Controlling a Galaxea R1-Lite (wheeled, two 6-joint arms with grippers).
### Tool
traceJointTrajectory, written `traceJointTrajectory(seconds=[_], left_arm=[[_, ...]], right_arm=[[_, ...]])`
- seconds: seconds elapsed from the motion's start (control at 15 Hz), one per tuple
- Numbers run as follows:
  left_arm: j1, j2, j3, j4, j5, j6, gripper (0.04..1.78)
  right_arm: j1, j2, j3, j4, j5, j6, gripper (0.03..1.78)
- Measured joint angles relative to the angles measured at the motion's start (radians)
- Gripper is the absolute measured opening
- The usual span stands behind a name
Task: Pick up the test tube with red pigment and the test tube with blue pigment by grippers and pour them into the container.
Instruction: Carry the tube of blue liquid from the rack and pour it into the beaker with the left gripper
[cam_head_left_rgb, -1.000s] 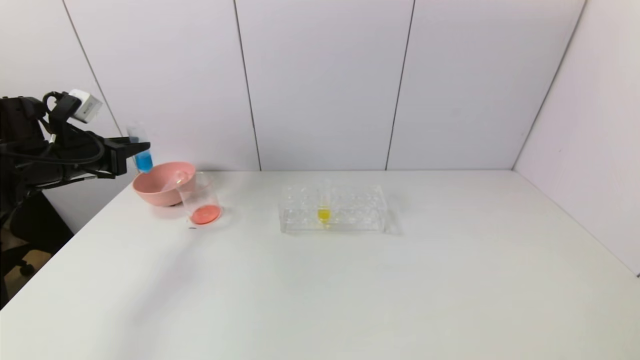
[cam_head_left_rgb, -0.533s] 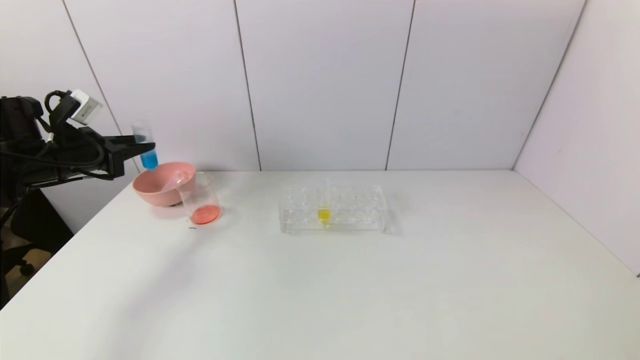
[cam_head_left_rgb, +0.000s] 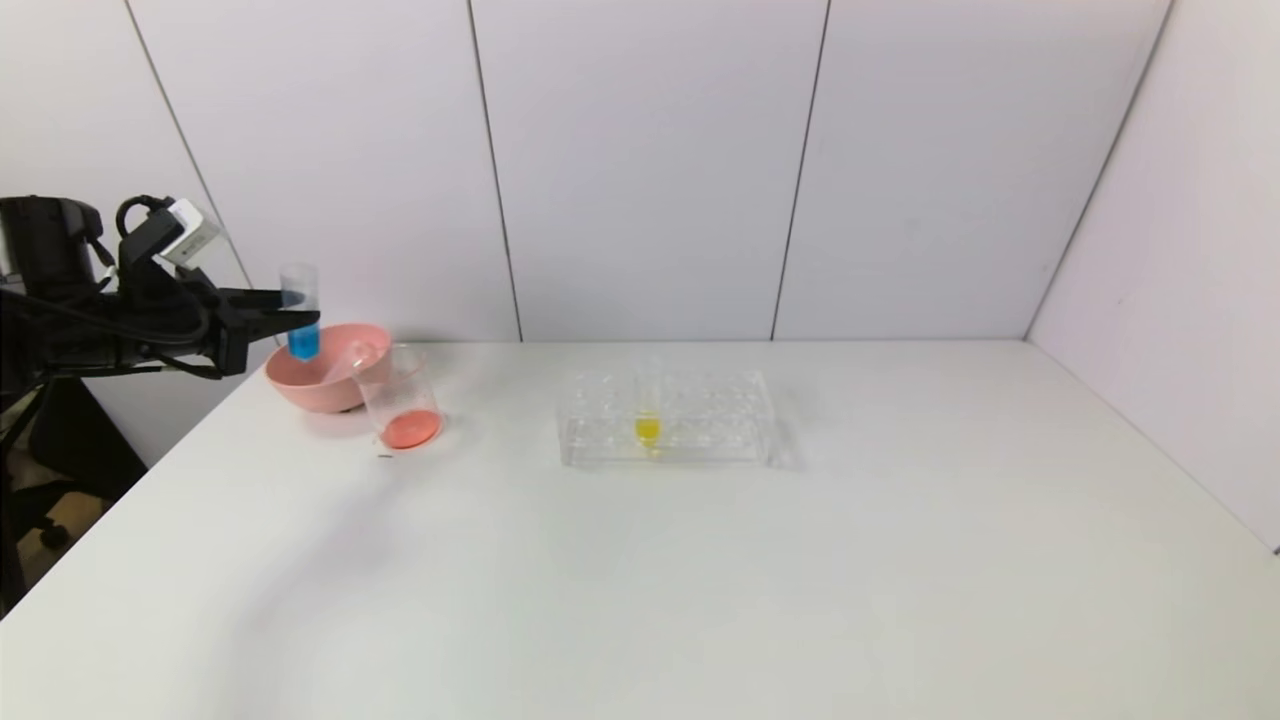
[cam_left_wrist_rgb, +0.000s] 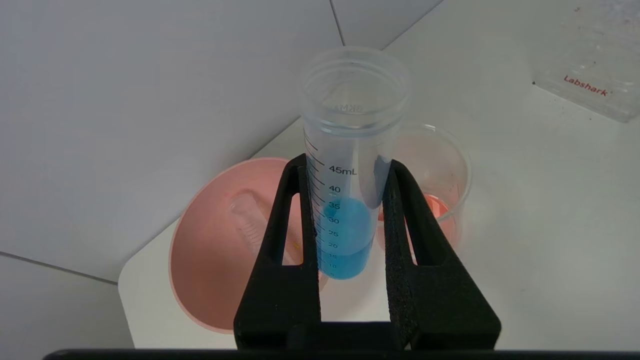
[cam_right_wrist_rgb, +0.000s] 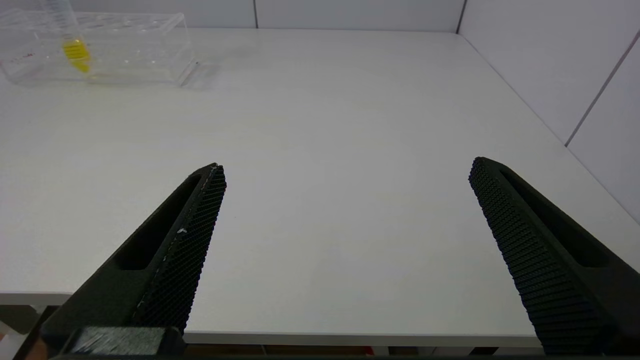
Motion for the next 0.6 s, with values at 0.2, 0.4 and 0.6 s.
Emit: traceJointTrajectory(seconds=[0.2, 0.4, 0.6], left_arm=[[0.000, 0.002, -0.087, 0.204, 0.005, 0.136, 0.38], [0.002, 0.020, -0.188, 0.378, 0.013, 0.249, 0.38], [0.002, 0.041, -0.264, 0.508, 0.026, 0.319, 0.38]], right_arm=[[0.000, 0.000, 0.000, 0.000, 0.000, 0.000, 1.77], [0.000, 0.000, 0.000, 0.000, 0.000, 0.000, 1.77], [0.000, 0.000, 0.000, 0.000, 0.000, 0.000, 1.77]])
